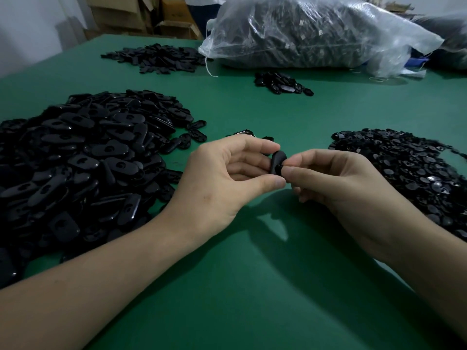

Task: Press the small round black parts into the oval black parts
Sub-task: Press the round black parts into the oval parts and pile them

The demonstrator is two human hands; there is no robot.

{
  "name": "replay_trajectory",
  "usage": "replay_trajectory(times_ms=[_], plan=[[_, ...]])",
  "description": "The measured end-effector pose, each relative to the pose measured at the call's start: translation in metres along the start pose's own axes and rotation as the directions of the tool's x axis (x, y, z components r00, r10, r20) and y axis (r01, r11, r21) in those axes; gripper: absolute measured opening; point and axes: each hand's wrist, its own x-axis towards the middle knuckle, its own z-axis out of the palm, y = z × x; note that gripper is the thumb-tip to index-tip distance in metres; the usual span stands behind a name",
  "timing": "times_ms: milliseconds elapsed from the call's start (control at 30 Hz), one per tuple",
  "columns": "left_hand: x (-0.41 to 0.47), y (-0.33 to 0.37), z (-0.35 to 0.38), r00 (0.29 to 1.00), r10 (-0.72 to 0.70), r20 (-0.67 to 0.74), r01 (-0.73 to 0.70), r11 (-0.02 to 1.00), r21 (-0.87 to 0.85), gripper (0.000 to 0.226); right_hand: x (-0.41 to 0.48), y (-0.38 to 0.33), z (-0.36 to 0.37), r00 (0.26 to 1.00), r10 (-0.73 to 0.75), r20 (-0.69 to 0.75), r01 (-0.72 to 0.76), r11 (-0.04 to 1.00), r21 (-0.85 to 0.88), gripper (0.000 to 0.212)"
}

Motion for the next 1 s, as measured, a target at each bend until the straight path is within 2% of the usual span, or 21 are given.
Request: replay_trajectory(times_ms=[100, 200, 300, 367, 533, 600, 633, 667, 733, 767, 867, 1000], plan=[[0.000, 0.000, -0.001, 1.000, 0.001, -0.003, -0.001, 1.000, 0.029, 0.037, -0.001, -0.001, 0.000, 0.999, -0.038, -0.001, 0.037, 0.997, -0.071, 0.003], [0.000, 0.001, -0.001, 1.000, -0.004, 0.002, 0.004, 0.999, 0.036, 0.033, -0.004, -0.003, -0.001, 0.986, -0.164, -0.023, 0.154, 0.961, -0.232, 0.005], [0.000, 0.001, -0.002, 1.000, -0.018, 0.008, 0.018, 1.000, 0.001, 0.030, -0.005, -0.001, 0.000, 0.925, -0.378, -0.022, 0.314, 0.798, -0.515, 0.012], [0.000, 0.000, -0.002, 1.000, -0.025, -0.002, 0.025, 1.000, -0.012, 0.029, -0.007, -0.001, 0.001, 0.877, -0.481, 0.001, 0.376, 0.685, -0.624, 0.015], [0.001, -0.003, -0.002, 1.000, -0.013, -0.023, 0.013, 1.000, 0.007, 0.028, -0.006, -0.001, 0.001, 0.815, -0.572, 0.088, 0.429, 0.496, -0.755, 0.010], [0.001, -0.003, -0.002, 0.999, 0.003, -0.040, -0.002, 1.000, 0.029, 0.028, -0.007, -0.002, 0.002, 0.808, -0.581, 0.101, 0.428, 0.459, -0.779, 0.009], [0.000, -0.003, -0.002, 0.998, 0.019, -0.052, -0.016, 0.999, 0.046, 0.029, -0.008, -0.002, 0.002, 0.822, -0.565, 0.075, 0.420, 0.510, -0.751, 0.011], [0.000, -0.002, -0.001, 0.997, 0.039, -0.063, -0.035, 0.997, 0.068, 0.029, -0.008, -0.002, 0.002, 0.860, -0.509, 0.016, 0.391, 0.640, -0.662, 0.013], [-0.002, -0.001, 0.000, 0.993, 0.086, -0.083, -0.075, 0.989, 0.128, 0.029, -0.006, -0.003, 0.004, 0.955, -0.286, -0.078, 0.247, 0.913, -0.325, 0.013], [-0.003, 0.000, 0.001, 0.990, 0.109, -0.089, -0.094, 0.983, 0.160, 0.030, -0.006, -0.003, 0.006, 0.981, -0.176, -0.084, 0.159, 0.971, -0.180, 0.012], [-0.006, 0.003, 0.004, 0.984, 0.159, -0.084, -0.136, 0.963, 0.232, 0.033, -0.005, 0.000, 0.011, 1.000, 0.006, -0.028, -0.005, 1.000, 0.013, 0.006], [-0.007, 0.003, 0.004, 0.973, 0.217, -0.079, -0.186, 0.939, 0.289, 0.035, -0.005, 0.001, 0.015, 0.996, 0.073, 0.053, -0.081, 0.983, 0.166, 0.007]])
